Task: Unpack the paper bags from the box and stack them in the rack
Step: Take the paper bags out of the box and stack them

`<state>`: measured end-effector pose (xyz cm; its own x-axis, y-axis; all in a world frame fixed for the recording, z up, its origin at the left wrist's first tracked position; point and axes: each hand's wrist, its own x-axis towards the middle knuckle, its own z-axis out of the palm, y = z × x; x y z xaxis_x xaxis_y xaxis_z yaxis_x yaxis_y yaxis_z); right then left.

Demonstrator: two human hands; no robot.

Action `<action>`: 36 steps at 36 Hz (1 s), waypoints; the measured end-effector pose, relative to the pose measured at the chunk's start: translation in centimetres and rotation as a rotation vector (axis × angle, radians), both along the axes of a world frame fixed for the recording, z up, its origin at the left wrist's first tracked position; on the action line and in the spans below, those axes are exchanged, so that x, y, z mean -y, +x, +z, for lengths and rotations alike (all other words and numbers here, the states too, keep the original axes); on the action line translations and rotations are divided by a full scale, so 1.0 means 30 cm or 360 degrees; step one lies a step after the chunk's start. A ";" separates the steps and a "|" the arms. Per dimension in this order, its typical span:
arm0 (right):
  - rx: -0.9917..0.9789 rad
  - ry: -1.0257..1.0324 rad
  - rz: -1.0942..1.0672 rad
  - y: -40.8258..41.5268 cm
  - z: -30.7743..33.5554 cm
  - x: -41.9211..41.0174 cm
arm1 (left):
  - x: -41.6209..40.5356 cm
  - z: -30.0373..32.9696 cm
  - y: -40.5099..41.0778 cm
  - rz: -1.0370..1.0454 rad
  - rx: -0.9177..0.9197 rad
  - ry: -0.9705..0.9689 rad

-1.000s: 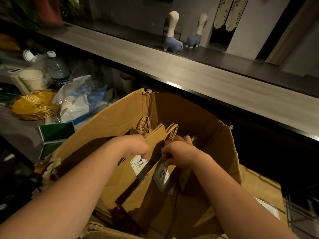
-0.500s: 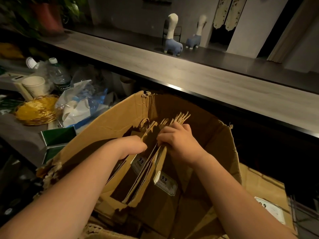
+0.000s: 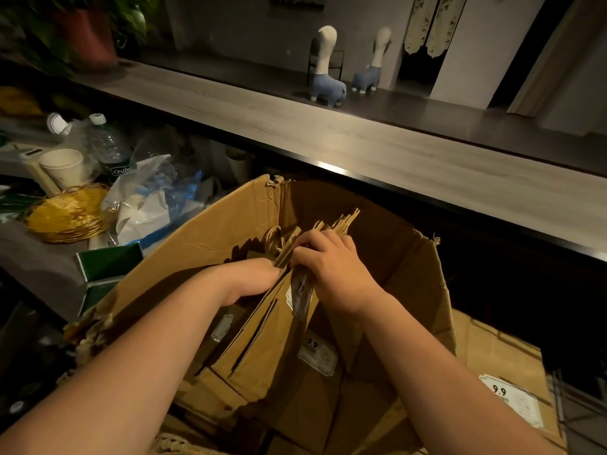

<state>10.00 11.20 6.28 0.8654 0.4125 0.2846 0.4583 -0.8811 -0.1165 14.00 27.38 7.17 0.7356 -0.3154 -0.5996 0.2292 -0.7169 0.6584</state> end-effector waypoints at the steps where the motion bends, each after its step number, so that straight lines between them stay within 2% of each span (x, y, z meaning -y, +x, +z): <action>1: -0.0027 -0.0017 0.0004 0.000 -0.002 -0.002 | 0.001 0.002 -0.001 -0.0014 -0.0003 -0.0027; 8: -0.0045 0.0000 -0.0007 0.002 -0.007 0.013 | -0.013 -0.001 0.004 -0.0032 -0.0124 -0.0134; 12: -0.0076 0.0000 0.0040 0.003 -0.012 0.018 | -0.024 -0.001 0.005 -0.0393 -0.0197 -0.0099; 15: -0.0100 -0.0035 0.0087 0.010 -0.030 0.011 | -0.023 -0.024 0.009 -0.0585 -0.0131 0.0031; 19: 0.0054 0.0105 -0.0054 0.026 -0.048 0.005 | -0.028 -0.039 0.019 -0.0358 -0.0048 0.0080; 23: -0.0142 0.0649 -0.0623 0.029 -0.041 0.015 | -0.058 -0.020 0.037 -0.0156 -0.0087 -0.0063; 26: -0.0244 0.0758 -0.0886 0.029 -0.051 0.046 | -0.073 -0.001 0.045 -0.0040 -0.0123 -0.0165; 29: -0.0212 0.1058 -0.0949 0.025 -0.054 0.067 | -0.101 0.015 0.063 0.0090 -0.0169 -0.0321; 32: -0.0285 0.1577 -0.1003 0.029 -0.043 0.061 | -0.138 0.039 0.080 0.0194 -0.0251 -0.0569; 34: -0.0519 0.2122 -0.0915 0.029 -0.026 0.062 | -0.157 0.053 0.085 0.0216 -0.0296 -0.0776; 36: -0.0896 0.2666 -0.0639 0.025 -0.007 0.062 | -0.168 0.065 0.081 0.0241 -0.0307 -0.0927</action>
<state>10.73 9.34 6.07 0.9584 -0.2074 -0.1963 -0.1329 0.2843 -0.9495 16.44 32.42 9.13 0.6935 -0.5311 -0.4868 0.4533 -0.2034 0.8678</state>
